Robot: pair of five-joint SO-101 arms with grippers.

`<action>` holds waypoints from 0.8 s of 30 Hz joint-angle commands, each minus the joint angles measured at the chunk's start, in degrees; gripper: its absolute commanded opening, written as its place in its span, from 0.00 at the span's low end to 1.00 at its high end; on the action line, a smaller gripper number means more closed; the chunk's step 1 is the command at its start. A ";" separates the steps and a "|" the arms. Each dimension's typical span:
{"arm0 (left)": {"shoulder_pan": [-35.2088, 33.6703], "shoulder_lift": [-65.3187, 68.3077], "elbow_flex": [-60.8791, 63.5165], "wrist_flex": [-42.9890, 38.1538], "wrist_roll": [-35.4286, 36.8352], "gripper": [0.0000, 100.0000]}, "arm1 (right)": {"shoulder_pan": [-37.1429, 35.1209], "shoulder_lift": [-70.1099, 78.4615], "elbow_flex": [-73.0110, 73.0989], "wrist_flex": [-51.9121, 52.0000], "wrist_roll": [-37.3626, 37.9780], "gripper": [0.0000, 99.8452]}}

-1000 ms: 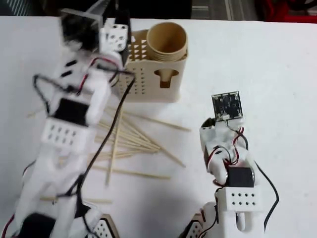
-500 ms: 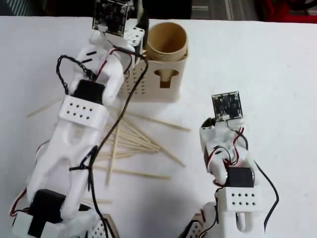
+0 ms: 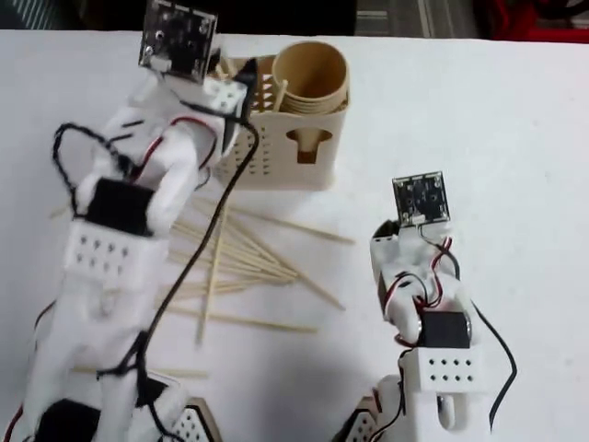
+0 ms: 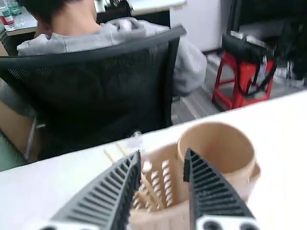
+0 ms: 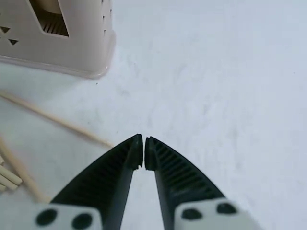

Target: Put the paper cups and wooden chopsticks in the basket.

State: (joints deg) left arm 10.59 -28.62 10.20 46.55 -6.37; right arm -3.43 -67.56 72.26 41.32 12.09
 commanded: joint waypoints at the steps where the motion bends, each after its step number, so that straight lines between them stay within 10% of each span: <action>1: -0.31 -6.37 -2.55 7.82 -3.60 0.16 | -0.57 -0.75 0.53 -3.21 0.00 0.02; 14: -0.40 -9.54 0.44 35.78 -11.25 0.24 | -0.57 -0.75 1.41 -3.82 0.00 0.02; 24: -4.62 -9.54 24.18 25.32 -19.16 0.24 | -0.57 -0.75 1.41 -3.91 0.00 0.02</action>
State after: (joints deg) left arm 8.40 -36.70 29.80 77.32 -24.75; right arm -3.52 -67.56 74.02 38.51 12.09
